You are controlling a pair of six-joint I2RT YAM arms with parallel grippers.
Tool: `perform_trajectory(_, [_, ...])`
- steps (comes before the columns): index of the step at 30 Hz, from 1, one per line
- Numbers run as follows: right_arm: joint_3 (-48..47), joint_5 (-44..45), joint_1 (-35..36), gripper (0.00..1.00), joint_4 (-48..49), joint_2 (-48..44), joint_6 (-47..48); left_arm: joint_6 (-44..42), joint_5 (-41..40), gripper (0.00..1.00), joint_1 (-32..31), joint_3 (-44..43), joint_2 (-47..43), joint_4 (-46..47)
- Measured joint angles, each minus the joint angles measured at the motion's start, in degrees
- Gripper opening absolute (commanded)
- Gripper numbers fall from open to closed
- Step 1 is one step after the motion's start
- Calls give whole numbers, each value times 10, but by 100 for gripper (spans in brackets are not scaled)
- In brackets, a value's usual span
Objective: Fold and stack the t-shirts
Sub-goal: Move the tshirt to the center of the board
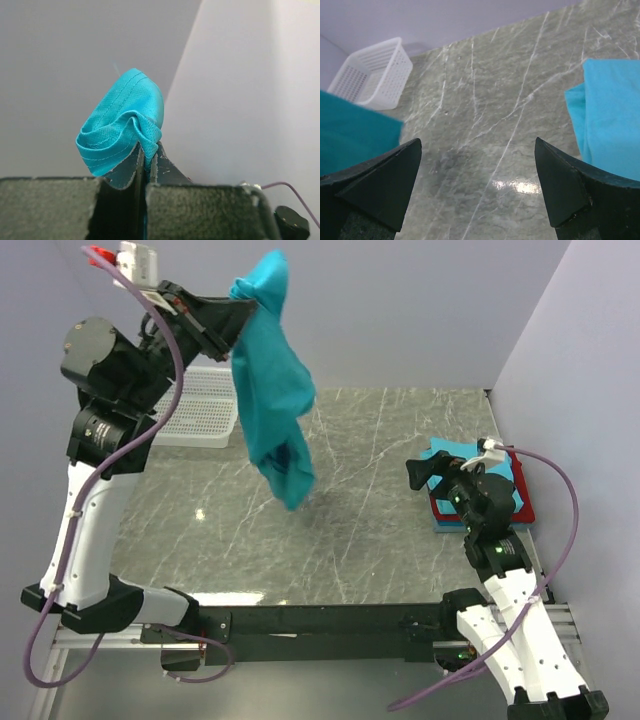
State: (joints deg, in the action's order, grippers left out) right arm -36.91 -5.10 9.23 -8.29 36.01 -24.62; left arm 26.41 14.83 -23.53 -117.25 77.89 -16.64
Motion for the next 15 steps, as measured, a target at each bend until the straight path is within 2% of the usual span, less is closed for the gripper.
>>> perform_trajectory(5, [0, -8, 0, 100, -5, -7, 0, 5, -2, 0, -38, 17, 24, 7])
perform_trajectory(6, [0, -8, 0, 100, -7, -7, 0, 7, -9, 6, -40, 45, 24, 16])
perform_trajectory(8, [0, -6, 0, 100, -15, -7, 0, 14, -30, 24, -42, 104, 23, 30])
perform_trajectory(9, [0, -4, 0, 100, -20, -6, 1, 21, -51, 44, -42, 155, 17, 39])
perform_trajectory(11, [0, 0, 0, 100, -32, 3, 2, 37, -86, 64, -42, 244, 14, 49])
perform_trajectory(12, [0, 1, 0, 100, -38, 10, 3, 45, -103, 71, -42, 285, 14, 56])
perform_trajectory(15, [0, 2, 5, 100, -49, 32, 3, 78, -148, 77, -41, 386, 19, 36])
